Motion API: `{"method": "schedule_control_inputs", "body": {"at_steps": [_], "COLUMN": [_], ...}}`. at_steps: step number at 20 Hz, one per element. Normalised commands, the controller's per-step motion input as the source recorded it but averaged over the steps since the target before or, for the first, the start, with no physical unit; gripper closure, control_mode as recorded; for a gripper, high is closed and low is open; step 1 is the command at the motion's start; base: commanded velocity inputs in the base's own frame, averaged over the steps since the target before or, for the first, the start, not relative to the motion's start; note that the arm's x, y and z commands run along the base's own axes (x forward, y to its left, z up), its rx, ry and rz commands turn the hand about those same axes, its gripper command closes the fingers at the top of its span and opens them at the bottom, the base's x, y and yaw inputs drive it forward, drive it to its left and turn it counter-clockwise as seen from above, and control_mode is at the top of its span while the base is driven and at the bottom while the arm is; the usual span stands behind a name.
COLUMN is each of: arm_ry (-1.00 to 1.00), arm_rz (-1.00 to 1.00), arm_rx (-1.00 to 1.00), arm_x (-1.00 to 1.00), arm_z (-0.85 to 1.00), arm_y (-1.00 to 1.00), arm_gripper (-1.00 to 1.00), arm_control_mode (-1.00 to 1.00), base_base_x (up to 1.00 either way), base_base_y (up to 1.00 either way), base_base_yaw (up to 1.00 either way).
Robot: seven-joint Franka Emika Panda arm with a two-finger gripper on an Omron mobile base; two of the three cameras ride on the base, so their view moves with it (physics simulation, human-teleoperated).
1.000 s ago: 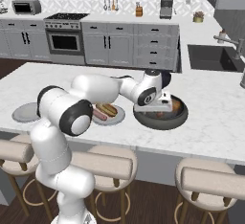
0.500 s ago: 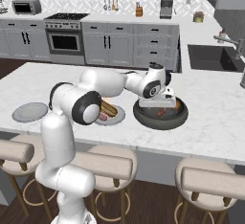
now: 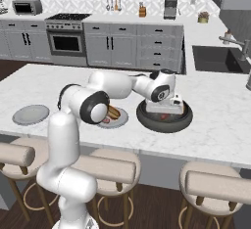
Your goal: Place one bun and one sausage from the bowl on each plate.
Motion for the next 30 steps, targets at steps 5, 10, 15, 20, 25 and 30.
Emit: {"method": "schedule_control_inputs", "body": {"at_steps": [5,10,15,20,25,30], "arm_ry": [0.00,0.00,-0.01,-0.12,-0.16,-0.05], "arm_rz": [0.00,0.00,0.09,0.21,0.31,0.36], "arm_rx": [0.00,0.00,0.00,0.00,0.00,0.00], "arm_x": [0.00,-0.34,-0.78,-1.00,-0.94,-0.75], "arm_z": [0.00,0.03,0.69,0.85,0.44,0.01], "arm_y": [0.00,0.00,0.19,0.65,0.93,0.98], "arm_gripper": [1.00,1.00,1.00,1.00,1.00,1.00], "arm_control_mode": [-1.00,-1.00,-1.00,-1.00,-1.00,-1.00], "base_base_x": [0.00,0.00,0.00,0.00,0.00,0.00], "base_base_y": [0.00,0.00,0.00,0.00,0.00,0.00], "base_base_yaw": [0.00,0.00,0.00,0.00,0.00,0.00]}}
